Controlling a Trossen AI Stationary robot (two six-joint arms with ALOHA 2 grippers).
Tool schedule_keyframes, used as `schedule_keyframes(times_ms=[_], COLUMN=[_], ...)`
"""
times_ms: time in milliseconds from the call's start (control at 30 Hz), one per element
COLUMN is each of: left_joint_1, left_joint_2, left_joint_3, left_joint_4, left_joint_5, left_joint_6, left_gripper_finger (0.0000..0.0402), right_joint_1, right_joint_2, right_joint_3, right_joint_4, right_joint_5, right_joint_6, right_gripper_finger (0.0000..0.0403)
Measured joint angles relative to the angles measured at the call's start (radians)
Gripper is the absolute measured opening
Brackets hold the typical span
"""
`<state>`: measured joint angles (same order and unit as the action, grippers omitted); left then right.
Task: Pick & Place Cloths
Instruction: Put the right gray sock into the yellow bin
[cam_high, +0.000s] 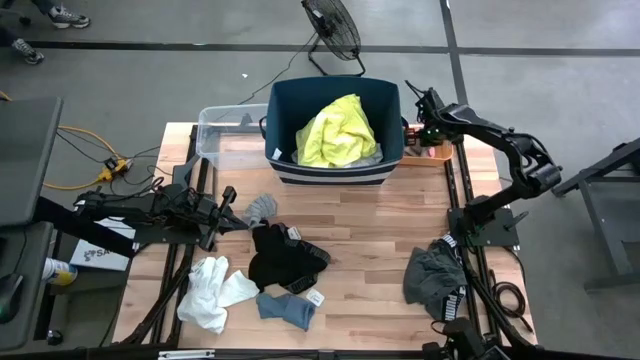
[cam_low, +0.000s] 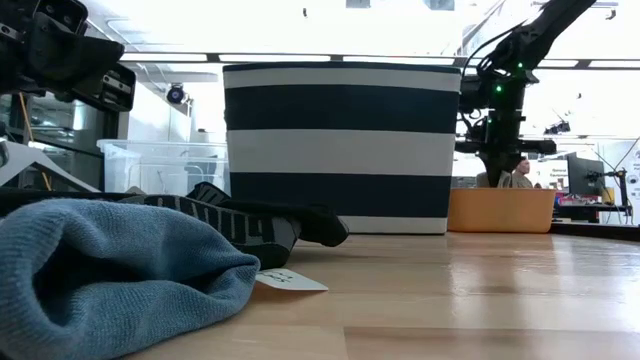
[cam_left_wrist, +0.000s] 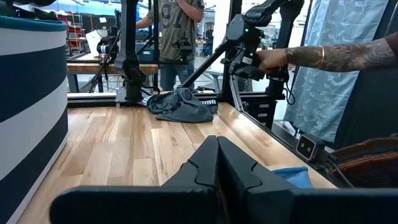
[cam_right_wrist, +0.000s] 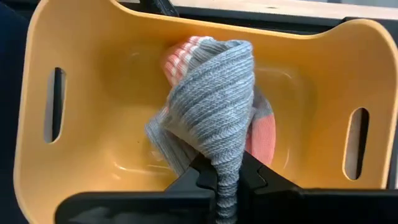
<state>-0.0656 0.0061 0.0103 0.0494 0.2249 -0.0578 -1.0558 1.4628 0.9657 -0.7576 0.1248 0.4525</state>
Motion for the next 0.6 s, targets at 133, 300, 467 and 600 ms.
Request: schedule_keyframes(times_ms=[133,300,467,600], left_joint_1=[0.0,0.0,0.0,0.0], left_joint_2=[0.0,0.0,0.0,0.0], left_joint_3=[0.0,0.0,0.0,0.0], left_joint_4=[0.0,0.0,0.0,0.0], left_joint_5=[0.0,0.0,0.0,0.0], left_joint_6=[0.0,0.0,0.0,0.0], left_gripper_finger=[0.0001,0.0001,0.0001,0.0001], right_joint_1=[-0.001,-0.001,-0.001,0.0], right_joint_2=[0.0,0.0,0.026,0.075], right_joint_3=[0.0,-0.001,-0.037,-0.066], right_joint_4=[0.016,0.038,0.08,0.12], right_joint_5=[0.0,0.006,0.007,0.021], right_joint_6=[0.024,0.041,0.079,0.101], right_gripper_finger=[0.0003,0.0003,0.0003,0.0003])
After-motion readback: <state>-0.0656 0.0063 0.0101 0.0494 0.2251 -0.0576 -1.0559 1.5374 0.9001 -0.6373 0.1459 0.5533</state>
